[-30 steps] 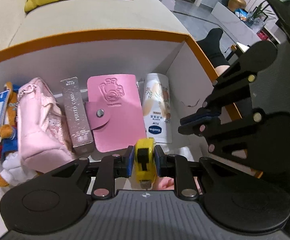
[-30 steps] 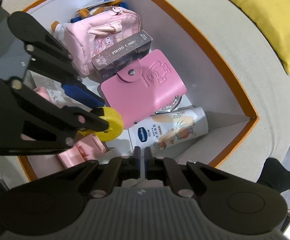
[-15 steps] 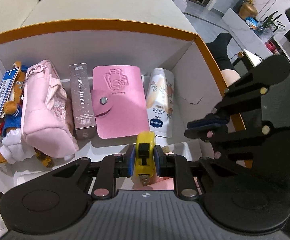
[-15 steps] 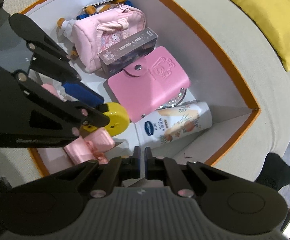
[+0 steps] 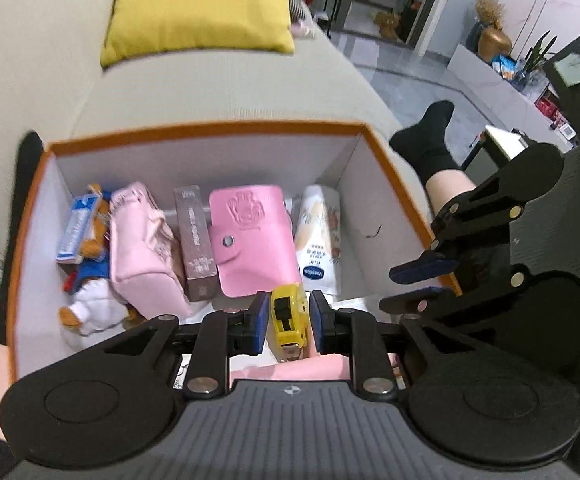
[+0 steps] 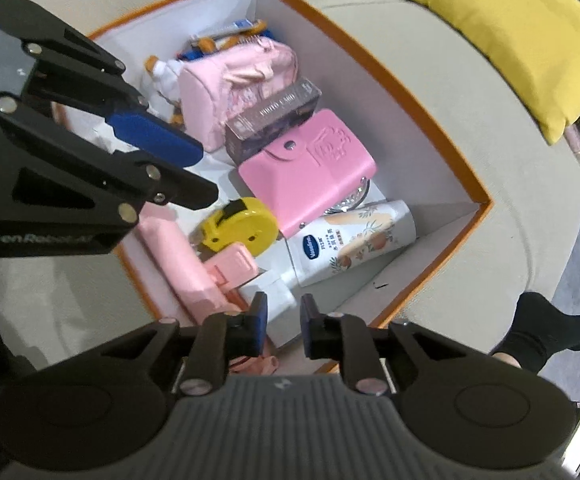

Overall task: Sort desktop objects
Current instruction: 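Lower the yellow tape measure into the box and open the left tool, then withdraw both tools up and away from the box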

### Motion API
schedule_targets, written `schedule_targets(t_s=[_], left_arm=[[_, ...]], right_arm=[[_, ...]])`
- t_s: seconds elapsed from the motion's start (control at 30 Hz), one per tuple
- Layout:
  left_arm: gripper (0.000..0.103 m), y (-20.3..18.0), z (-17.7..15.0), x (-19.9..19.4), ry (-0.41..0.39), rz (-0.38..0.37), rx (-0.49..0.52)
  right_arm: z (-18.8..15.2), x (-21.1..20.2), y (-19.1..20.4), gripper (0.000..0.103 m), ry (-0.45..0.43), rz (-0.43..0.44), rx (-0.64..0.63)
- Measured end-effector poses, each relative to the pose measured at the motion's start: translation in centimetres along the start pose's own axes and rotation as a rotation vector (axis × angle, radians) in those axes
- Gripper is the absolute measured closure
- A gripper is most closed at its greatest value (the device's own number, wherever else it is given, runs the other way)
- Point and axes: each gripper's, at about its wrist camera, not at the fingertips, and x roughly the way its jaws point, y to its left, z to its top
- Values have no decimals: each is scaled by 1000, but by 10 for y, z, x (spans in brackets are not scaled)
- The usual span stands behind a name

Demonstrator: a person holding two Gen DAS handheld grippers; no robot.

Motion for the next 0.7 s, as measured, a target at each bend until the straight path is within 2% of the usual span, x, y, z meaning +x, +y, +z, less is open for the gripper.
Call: schedule_targets(t_s=[0.13,0.23,0.33,0.4,0.47,0.53,0.63,0.67,0.7], left_arm=[[77,-4,-7,-26,-49,26,13],[71,-7,-10,-42,-102,57,9],[64,-9,-18,-58,-172,98,-12],[50,-8,-24,-64,-208,113,-33],[49,-7,-31,-68,-248,135,-50],[43,-6,-38,-70,-286,175,-68],[29,-3,-50,-68,-349,231,-99],[22,-2,-54,-64,-356,254,-101],[21,-2,-57,-62,-356,280,-98]], right_arm=[[-6,-19,11,81,-47,-21,-5],[-11,-35,16,64,-101,-27,15],[-16,-45,21,63,-153,-25,67],[-19,-49,24,62,-189,-9,105],[-24,-52,30,59,-233,-12,143],[-29,-55,36,56,-288,-19,180],[-39,-55,43,50,-366,-37,255],[-43,-54,46,46,-391,-48,277],[-47,-52,49,42,-413,-58,299]])
